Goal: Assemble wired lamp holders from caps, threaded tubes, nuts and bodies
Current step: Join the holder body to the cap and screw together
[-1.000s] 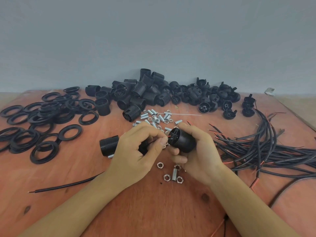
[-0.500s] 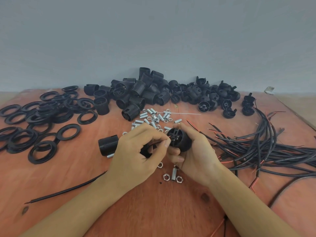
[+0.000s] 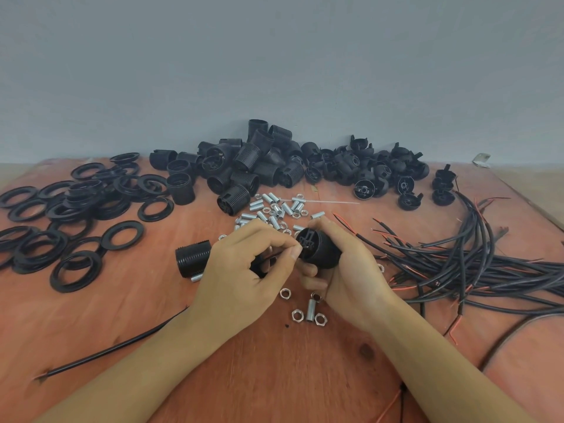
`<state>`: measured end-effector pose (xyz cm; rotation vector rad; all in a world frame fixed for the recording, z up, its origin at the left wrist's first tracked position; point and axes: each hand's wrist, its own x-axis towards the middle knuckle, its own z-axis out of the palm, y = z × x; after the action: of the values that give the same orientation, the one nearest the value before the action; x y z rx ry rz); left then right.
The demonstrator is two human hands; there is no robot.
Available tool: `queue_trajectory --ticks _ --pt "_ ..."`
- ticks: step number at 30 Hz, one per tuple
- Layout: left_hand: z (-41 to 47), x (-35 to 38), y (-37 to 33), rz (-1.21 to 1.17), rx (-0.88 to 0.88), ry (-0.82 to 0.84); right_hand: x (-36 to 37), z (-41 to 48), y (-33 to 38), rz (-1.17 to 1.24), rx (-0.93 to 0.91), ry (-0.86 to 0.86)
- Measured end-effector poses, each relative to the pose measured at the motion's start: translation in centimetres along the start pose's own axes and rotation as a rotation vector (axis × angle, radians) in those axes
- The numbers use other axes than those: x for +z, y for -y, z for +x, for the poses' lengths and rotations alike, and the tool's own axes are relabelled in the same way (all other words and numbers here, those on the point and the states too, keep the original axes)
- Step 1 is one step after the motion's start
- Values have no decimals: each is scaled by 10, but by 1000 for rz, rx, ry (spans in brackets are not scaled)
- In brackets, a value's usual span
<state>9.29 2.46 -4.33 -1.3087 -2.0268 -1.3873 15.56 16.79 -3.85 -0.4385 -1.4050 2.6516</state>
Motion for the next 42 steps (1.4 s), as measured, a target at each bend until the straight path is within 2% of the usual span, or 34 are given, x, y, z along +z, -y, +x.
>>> queue_trajectory --ticks 9,17,23,32,37,42 --pt "0 0 -1 18 -3 17 -1 1 -2 -37 -49 -2" --pt "0 -1 0 80 -15 38 2 2 -8 -151 -193 -46" --pt "0 1 -2 118 -40 38 5 2 -9 -134 -195 -74" --pt "-1 -1 0 221 11 105 3 2 -13 -361 -274 -129" --pt "-3 0 2 200 -8 134 4 -2 -16 -441 -334 -132" --pt "1 -1 2 120 -42 91 5 -4 -13 -378 -301 -108"
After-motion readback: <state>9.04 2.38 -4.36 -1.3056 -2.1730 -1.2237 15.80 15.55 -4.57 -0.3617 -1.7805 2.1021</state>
